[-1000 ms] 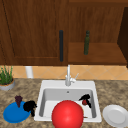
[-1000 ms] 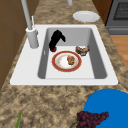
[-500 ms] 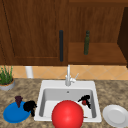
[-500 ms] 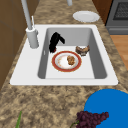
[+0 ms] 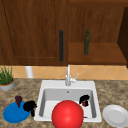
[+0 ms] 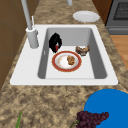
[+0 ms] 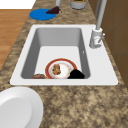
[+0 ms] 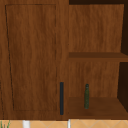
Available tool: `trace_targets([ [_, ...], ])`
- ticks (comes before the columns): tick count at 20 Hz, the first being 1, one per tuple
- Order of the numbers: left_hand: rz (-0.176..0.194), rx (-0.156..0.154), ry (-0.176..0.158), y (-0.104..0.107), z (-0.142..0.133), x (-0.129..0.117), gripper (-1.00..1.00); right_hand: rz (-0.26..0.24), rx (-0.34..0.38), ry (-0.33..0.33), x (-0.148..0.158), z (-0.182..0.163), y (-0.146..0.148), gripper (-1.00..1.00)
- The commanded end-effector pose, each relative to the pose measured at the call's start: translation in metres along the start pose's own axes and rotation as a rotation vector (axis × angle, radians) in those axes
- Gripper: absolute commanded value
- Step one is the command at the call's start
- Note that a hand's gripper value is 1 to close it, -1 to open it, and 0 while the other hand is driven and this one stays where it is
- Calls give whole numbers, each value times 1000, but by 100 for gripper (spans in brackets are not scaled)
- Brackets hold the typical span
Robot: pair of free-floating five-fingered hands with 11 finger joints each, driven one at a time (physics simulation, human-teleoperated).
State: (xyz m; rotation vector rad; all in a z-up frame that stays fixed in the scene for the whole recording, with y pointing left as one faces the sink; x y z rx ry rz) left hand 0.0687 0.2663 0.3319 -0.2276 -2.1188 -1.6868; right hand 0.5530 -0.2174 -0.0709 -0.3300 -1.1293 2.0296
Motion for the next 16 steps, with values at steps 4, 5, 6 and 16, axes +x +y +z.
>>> trace_targets([
  [4,0,0,0,0,0,0,0,-6,-16,-10,8,-2,11,100],
  [5,0,0,0,0,0,0,0,-12,-26,-9,7,-5,12,100],
  [6,0,0,0,0,0,0,0,-24,-36,0,8,-11,11,100],
  [16,0,0,0,0,0,0,0,-43,-103,-5,1,51,-24,100],
])
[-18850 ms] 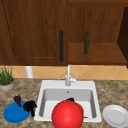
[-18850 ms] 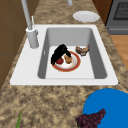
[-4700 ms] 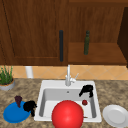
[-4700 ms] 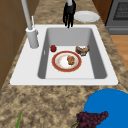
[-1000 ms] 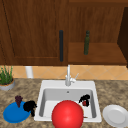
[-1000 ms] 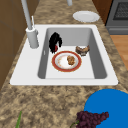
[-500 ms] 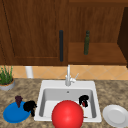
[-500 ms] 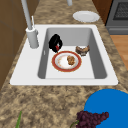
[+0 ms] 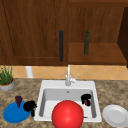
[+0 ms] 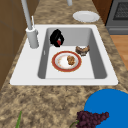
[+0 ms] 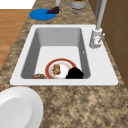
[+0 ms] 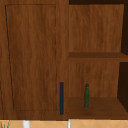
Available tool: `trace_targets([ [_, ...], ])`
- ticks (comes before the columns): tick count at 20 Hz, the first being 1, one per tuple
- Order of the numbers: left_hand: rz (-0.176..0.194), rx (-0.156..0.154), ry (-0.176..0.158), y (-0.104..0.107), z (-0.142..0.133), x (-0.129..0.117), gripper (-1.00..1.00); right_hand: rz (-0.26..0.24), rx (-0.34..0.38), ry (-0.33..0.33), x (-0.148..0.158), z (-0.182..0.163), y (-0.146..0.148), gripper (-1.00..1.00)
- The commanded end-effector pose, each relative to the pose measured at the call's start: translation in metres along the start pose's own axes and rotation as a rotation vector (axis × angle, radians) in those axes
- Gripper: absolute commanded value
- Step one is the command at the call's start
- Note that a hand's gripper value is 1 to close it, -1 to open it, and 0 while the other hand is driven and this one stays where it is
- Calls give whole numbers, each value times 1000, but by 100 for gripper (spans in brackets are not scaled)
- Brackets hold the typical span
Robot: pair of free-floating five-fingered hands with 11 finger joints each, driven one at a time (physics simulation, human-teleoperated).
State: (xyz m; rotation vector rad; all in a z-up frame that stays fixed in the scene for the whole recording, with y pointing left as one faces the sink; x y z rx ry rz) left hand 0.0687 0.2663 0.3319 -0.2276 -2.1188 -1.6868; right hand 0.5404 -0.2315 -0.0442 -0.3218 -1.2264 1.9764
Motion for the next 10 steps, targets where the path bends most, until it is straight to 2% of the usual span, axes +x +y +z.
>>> trace_targets([
  [1,0,0,0,0,0,0,0,-13,-28,26,0,25,-19,100],
  [2,0,0,0,0,0,0,0,-18,-28,22,0,28,-24,100],
  [5,0,0,0,0,0,0,0,-110,-95,-46,1,29,-29,100],
  [10,0,0,0,0,0,0,0,-182,-160,-123,6,31,-21,100],
])
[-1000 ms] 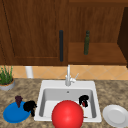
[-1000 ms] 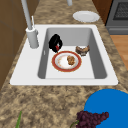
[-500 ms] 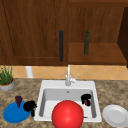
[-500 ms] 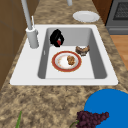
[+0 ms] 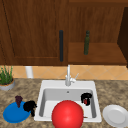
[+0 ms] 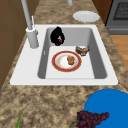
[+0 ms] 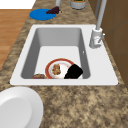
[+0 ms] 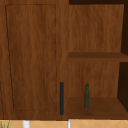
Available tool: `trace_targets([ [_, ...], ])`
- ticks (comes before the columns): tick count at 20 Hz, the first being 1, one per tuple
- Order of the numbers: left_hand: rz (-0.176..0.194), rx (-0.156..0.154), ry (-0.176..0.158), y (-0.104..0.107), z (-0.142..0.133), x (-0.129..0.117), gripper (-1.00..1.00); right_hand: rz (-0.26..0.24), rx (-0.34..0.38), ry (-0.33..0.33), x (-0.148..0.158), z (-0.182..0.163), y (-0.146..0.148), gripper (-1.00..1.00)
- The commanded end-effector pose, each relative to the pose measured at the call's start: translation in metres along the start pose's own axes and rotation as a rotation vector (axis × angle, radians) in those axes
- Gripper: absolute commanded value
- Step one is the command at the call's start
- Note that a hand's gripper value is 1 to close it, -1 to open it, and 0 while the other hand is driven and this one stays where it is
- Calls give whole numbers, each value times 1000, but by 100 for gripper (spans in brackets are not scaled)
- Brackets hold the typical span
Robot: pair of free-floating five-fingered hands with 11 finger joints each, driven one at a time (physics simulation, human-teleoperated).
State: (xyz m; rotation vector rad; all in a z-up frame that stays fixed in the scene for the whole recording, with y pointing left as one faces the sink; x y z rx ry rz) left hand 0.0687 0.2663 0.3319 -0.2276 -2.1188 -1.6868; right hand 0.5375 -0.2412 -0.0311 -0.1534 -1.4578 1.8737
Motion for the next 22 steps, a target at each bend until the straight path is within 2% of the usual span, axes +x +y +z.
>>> trace_targets([
  [1,0,0,0,0,0,0,0,-83,-50,43,13,13,-14,100],
  [6,0,0,0,0,0,0,0,-93,-94,-4,16,5,-19,100],
  [8,0,0,0,0,0,0,0,-71,-67,6,23,-1,-25,100],
  [9,0,0,0,0,0,0,0,-25,-27,12,26,-5,-27,100],
  [11,0,0,0,0,0,0,0,19,32,31,37,-12,-32,100],
  [13,0,0,0,0,0,0,0,38,60,50,45,-14,-41,100],
  [18,0,0,0,0,0,0,0,32,74,92,69,-18,-73,100],
  [22,0,0,0,0,0,0,0,11,41,114,80,-1,-97,100],
])
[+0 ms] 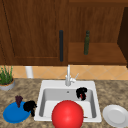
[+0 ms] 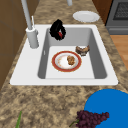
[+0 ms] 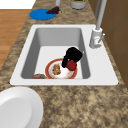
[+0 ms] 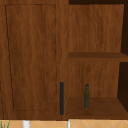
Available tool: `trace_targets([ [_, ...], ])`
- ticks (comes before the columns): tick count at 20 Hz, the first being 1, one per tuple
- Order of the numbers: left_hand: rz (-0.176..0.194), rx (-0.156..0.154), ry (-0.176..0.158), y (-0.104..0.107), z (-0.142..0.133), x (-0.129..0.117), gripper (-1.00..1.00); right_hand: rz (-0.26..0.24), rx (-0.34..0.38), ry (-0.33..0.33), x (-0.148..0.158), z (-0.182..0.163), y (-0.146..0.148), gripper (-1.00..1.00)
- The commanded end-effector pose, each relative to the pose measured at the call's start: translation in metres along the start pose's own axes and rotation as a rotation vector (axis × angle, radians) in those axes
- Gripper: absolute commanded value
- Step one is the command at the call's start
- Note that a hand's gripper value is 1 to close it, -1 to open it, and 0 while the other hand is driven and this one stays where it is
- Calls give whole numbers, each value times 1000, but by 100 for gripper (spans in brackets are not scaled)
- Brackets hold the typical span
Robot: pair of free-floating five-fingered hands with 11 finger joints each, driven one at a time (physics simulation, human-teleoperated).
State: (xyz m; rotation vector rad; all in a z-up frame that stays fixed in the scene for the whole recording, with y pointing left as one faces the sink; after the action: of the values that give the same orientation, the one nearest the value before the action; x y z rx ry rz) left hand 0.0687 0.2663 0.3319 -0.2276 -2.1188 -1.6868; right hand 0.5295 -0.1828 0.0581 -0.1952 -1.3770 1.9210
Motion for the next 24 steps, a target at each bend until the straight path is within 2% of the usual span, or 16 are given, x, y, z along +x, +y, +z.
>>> trace_targets([
  [1,0,0,0,0,0,0,0,-24,-13,65,8,15,-25,100],
  [7,0,0,0,0,0,0,0,-53,-12,54,13,50,-60,100],
  [12,0,0,0,0,0,0,0,-54,-11,41,13,83,-86,100],
  [24,0,0,0,0,0,0,0,-82,-34,25,11,165,-124,100],
])
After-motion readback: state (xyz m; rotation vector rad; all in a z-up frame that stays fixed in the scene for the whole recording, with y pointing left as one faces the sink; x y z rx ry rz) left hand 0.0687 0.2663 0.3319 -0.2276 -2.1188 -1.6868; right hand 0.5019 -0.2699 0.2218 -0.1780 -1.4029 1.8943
